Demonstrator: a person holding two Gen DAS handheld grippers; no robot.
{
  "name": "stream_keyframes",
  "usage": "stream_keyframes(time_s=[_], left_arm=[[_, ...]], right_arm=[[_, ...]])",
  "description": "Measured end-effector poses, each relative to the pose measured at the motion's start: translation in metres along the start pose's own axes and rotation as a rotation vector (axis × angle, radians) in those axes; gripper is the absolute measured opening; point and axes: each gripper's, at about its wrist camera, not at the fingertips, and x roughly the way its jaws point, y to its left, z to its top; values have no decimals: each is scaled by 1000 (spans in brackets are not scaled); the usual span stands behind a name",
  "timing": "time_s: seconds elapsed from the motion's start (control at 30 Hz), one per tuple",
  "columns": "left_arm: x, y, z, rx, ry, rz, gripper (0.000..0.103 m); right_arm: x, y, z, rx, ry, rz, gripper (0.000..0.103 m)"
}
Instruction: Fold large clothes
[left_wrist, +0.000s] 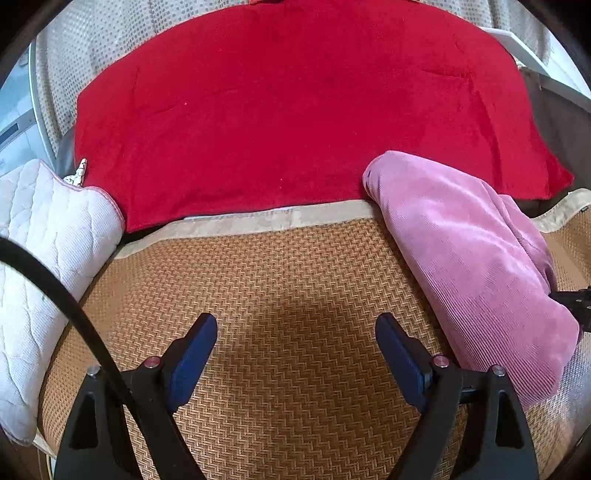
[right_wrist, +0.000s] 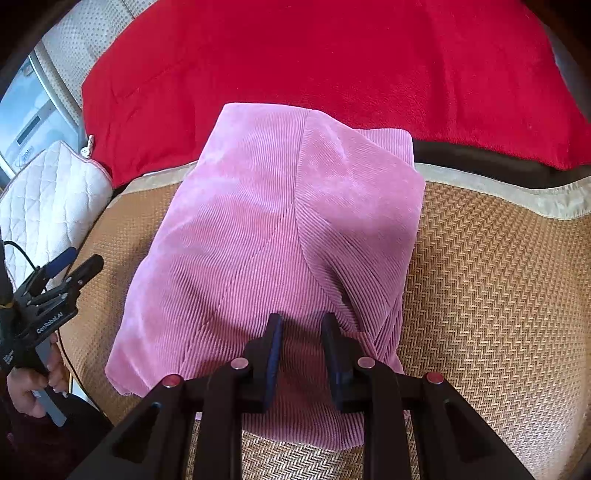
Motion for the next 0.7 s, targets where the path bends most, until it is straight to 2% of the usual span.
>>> stream_keyframes(time_s=[0.4,0.7], left_arm=[[-10,-2,-1,1,-23,-5,88],[-13,-24,2,41,-32,-26,88]], right_arm=[[0,0,0,1,-3,0,26],[-1,0,0,1,-4,2,26]])
